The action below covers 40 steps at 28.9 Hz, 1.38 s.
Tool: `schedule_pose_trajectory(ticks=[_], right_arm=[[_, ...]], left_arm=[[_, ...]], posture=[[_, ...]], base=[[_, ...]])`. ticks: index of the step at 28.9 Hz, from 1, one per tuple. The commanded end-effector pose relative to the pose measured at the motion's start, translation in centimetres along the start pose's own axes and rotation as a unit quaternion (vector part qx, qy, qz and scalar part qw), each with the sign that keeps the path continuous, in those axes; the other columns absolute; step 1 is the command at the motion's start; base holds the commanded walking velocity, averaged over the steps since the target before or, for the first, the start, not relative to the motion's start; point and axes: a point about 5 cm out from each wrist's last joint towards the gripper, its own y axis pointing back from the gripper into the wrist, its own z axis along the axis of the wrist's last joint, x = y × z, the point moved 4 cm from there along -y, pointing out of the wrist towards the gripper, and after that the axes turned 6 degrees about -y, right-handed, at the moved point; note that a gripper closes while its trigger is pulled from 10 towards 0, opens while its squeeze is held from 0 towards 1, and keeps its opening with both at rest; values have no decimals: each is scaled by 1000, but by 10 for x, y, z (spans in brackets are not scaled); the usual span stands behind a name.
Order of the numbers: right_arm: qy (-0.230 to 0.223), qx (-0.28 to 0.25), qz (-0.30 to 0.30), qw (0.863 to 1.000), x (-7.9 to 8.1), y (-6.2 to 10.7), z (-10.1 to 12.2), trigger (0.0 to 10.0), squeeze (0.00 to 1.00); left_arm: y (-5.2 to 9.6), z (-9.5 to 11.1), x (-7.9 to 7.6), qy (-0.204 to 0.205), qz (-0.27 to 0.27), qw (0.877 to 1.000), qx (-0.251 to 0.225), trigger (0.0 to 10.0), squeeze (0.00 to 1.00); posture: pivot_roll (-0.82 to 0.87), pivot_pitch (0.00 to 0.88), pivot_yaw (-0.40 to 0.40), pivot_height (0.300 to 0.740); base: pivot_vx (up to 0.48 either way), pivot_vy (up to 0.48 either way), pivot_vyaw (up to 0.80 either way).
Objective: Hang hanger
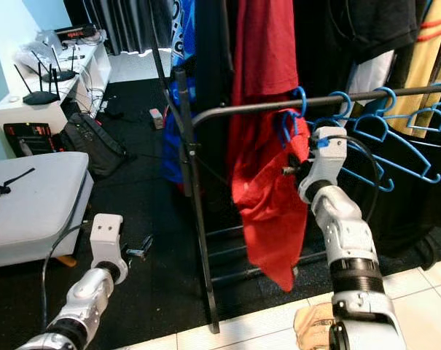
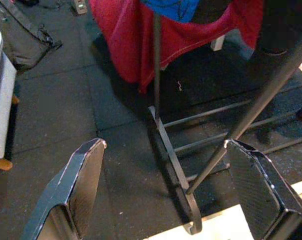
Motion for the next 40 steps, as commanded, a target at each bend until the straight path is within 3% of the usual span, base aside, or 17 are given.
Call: schedule_pose_trajectory(ticks=[1,11,23,36,37,40], right_arm=[[7,-33,-8,999,-3,-4,19,10000,0],[16,-19,-30,999,-9,-15,24,10000,0],[26,-1,1,1000,7,-28,24,10000,0],[59,32,69,995,32,-33,16,10000,0],[61,33,73,995,32,-32,14,10000,980],[58,24,63,996,29,-31,14,10000,1000]], left_arm=[[4,-6,0,-4,-3,1000,8,10000,0],[11,-12,7,-10,1,1000,8,10000,0],[17,-3,31,-19,24,999,-17,10000,0],[18,1,37,-27,37,999,-22,10000,0],[17,1,36,-26,36,999,-21,10000,0],[17,1,33,-24,34,999,-19,10000,0]], posture=[[-36,25,42,740],[-19,71,49,740],[14,141,83,740],[14,139,85,740],[12,135,82,740],[10,130,80,740]], base=[[0,0,0],[0,0,0],[0,0,0],[0,0,0],[0,0,0],[0,0,0]])
